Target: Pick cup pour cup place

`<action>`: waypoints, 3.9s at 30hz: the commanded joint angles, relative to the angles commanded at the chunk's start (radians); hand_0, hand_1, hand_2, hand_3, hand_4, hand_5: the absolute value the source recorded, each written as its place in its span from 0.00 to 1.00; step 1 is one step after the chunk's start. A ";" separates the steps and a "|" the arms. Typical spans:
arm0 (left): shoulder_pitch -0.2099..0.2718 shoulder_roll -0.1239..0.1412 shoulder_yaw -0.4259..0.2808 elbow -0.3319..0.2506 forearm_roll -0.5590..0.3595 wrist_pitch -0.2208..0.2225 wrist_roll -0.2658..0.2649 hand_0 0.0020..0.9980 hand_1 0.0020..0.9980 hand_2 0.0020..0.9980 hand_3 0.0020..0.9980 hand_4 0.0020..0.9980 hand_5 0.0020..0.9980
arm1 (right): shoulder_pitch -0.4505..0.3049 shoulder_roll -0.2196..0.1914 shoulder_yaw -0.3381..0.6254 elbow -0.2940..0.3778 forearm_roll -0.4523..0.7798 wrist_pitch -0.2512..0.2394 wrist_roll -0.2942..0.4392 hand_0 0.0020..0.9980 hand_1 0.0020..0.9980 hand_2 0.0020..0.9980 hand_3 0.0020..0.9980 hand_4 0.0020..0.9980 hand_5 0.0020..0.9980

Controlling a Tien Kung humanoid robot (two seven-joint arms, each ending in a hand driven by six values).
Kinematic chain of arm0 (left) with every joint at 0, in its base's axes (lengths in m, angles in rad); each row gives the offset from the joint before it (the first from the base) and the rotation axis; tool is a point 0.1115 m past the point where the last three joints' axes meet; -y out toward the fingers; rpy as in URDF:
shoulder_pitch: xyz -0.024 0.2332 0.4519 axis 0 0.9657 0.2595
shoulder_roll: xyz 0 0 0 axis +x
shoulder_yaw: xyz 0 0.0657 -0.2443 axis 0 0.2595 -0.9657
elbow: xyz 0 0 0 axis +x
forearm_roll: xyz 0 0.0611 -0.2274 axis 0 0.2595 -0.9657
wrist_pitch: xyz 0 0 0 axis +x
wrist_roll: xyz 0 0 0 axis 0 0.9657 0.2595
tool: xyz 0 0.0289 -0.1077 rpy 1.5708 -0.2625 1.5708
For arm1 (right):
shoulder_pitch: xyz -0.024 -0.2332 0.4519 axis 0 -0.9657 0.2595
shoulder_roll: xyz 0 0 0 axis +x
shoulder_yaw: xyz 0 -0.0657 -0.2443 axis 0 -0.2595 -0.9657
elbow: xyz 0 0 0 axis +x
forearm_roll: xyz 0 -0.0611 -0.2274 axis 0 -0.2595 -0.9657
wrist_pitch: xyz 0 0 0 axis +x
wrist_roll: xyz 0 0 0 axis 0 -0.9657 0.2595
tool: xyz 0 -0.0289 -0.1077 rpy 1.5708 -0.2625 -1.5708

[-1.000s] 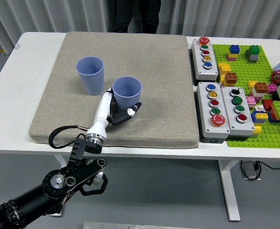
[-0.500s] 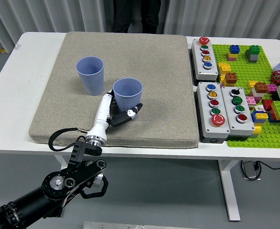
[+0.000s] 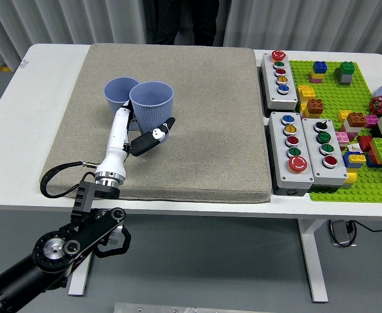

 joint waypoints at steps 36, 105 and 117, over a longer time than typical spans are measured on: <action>0.010 0.087 -0.252 0.015 0.155 0.000 0.038 0.49 0.46 0.52 0.50 0.77 0.26 | -0.001 -0.001 -0.013 -0.002 0.018 -0.009 0.004 0.68 0.62 0.57 0.58 0.00 0.23; -0.028 0.212 -0.226 0.058 0.738 -0.040 0.258 0.50 0.46 0.52 0.50 0.77 0.28 | -0.002 -0.005 -0.017 -0.004 0.024 -0.013 0.007 0.68 0.62 0.57 0.57 0.00 0.22; -0.077 0.242 -0.180 0.078 0.809 -0.058 0.289 0.50 0.45 0.51 0.49 0.77 0.28 | 0.001 -0.006 -0.021 -0.004 0.031 -0.014 0.008 0.68 0.62 0.57 0.58 0.00 0.22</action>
